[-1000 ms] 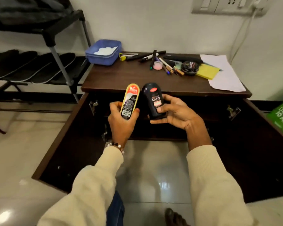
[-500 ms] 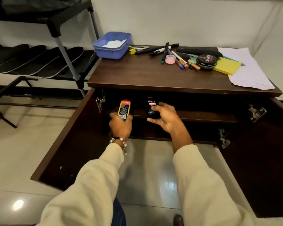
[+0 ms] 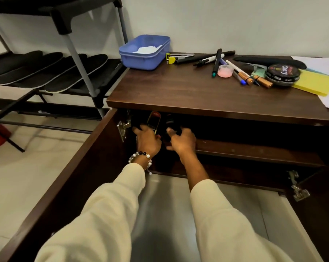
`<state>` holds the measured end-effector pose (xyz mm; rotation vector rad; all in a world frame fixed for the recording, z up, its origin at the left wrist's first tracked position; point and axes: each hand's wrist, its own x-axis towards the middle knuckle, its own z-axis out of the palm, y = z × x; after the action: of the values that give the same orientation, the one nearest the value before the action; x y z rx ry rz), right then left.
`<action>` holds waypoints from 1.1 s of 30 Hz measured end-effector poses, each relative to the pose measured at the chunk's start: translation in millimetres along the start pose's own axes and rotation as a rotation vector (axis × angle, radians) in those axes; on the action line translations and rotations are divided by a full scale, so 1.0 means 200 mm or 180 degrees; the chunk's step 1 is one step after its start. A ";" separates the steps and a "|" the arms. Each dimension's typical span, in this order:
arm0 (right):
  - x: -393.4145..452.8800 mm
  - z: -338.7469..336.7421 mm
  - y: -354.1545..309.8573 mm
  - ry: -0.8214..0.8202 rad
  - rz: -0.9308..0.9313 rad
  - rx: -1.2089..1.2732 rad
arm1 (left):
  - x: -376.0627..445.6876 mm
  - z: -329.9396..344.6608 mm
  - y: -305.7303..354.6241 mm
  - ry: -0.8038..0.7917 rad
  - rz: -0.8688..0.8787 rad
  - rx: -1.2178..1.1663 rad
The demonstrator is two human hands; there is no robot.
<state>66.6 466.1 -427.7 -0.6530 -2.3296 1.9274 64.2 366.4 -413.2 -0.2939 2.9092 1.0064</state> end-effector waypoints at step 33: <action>0.01 0.00 -0.07 -0.0373 -0.0272 -0.2350 | 0.01 0.05 -0.15 0.0591 0.0316 0.1110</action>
<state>60.1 464.5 -414.6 -0.4541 -3.0774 1.0497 68.6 349.5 -438.6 -0.2372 3.2211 0.4852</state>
